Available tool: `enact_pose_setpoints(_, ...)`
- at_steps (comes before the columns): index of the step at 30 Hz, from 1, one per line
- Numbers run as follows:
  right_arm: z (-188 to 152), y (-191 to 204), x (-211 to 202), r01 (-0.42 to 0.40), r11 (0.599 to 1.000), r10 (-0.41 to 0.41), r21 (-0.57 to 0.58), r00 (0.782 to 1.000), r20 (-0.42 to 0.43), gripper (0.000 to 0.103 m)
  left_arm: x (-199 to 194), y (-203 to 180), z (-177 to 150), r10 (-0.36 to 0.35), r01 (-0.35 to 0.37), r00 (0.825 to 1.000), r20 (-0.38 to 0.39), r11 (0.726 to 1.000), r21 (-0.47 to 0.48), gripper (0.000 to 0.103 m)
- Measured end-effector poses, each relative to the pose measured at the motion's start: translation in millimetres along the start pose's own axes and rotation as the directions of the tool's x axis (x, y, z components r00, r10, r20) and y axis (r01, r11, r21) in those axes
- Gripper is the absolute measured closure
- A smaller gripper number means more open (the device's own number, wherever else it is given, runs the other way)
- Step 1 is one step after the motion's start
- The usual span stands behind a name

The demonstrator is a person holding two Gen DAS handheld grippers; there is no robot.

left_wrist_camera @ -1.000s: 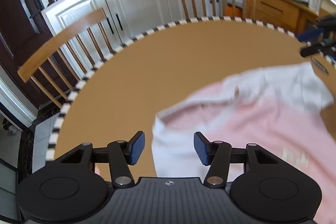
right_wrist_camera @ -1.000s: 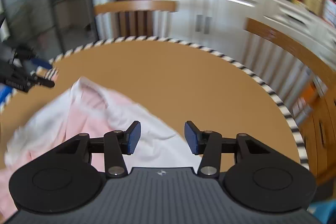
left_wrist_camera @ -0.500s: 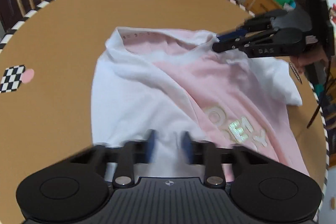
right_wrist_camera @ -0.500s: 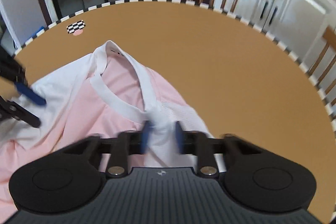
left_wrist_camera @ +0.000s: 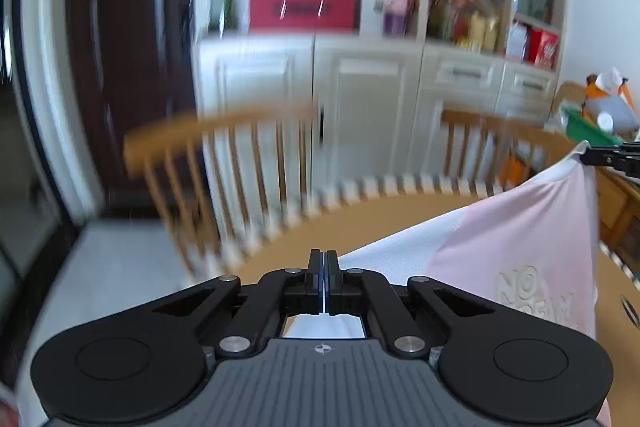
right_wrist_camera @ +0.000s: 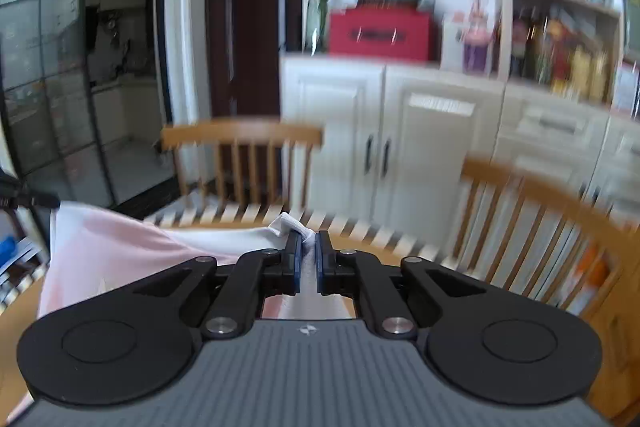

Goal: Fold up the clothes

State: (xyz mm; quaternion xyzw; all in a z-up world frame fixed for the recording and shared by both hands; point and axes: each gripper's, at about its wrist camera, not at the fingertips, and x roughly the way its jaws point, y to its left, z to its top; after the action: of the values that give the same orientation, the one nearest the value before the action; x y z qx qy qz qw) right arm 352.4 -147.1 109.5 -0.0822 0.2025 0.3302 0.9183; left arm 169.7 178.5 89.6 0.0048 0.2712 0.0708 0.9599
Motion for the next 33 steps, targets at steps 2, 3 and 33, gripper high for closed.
enact_pose_setpoints(2, 20, -10, 26, 0.061, 0.998, -0.061, -0.02, 0.998, 0.004, 0.096, 35, -1, 33, 0.031, -0.032, 0.999, 0.035, 0.999, 0.029, 0.102)
enact_pose_setpoints(3, 25, -15, 48, 0.106, 0.994, -0.106, -0.025, 0.994, -0.012, 0.095, 61, -2, 45, 0.051, -0.052, 0.998, 0.035, 0.998, 0.029, 0.101)
enact_pose_setpoints(33, -260, 123, -80, 0.029, 0.695, 0.297, 0.718, 0.899, -0.323, 0.1, -2, -69, -203, -0.148, 0.106, 0.959, -0.243, 0.978, -0.177, 0.091)
